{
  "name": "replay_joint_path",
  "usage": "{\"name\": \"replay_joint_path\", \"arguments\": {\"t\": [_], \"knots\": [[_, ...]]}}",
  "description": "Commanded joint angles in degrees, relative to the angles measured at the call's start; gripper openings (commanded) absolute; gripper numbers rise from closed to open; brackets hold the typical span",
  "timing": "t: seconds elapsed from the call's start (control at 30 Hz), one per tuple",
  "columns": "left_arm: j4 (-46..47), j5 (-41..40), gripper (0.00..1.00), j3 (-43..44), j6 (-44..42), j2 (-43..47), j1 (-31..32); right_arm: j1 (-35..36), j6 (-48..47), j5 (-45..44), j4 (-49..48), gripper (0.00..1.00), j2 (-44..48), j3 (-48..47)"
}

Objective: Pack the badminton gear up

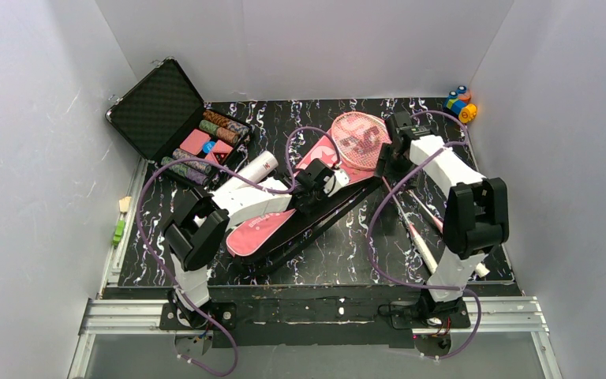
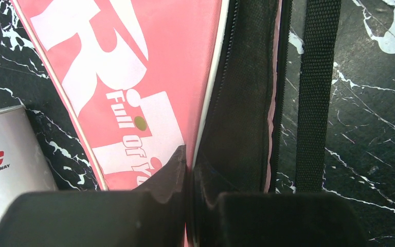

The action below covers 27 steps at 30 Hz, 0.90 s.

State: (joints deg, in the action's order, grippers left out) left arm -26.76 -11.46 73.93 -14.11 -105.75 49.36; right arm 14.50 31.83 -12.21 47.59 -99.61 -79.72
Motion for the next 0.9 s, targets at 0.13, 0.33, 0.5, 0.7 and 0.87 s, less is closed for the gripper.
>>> {"name": "replay_joint_path", "arguments": {"t": [0.13,0.33,0.5,0.7,0.87], "knots": [[-0.91,1.31,0.0,2.94,2.14,4.06,-0.05,2.39,-7.98,-6.71,6.02,0.72,-5.67,-4.09],[-1.34,1.36,0.0,3.24,2.42,4.66,-0.04,3.04,-6.71,-8.66,4.64,0.56,-11.61,-5.83],[-1.36,1.0,0.0,2.56,2.64,5.99,-0.06,2.14,-3.41,-12.51,3.23,0.44,-13.16,-6.73],[-1.12,1.71,0.0,1.73,2.96,8.64,-0.04,-1.79,-0.24,-11.49,0.48,0.32,-13.65,-5.81],[-1.82,1.37,0.0,1.67,2.74,8.73,-0.03,-3.77,0.23,-11.69,-0.34,0.21,-15.08,-5.97]]}}
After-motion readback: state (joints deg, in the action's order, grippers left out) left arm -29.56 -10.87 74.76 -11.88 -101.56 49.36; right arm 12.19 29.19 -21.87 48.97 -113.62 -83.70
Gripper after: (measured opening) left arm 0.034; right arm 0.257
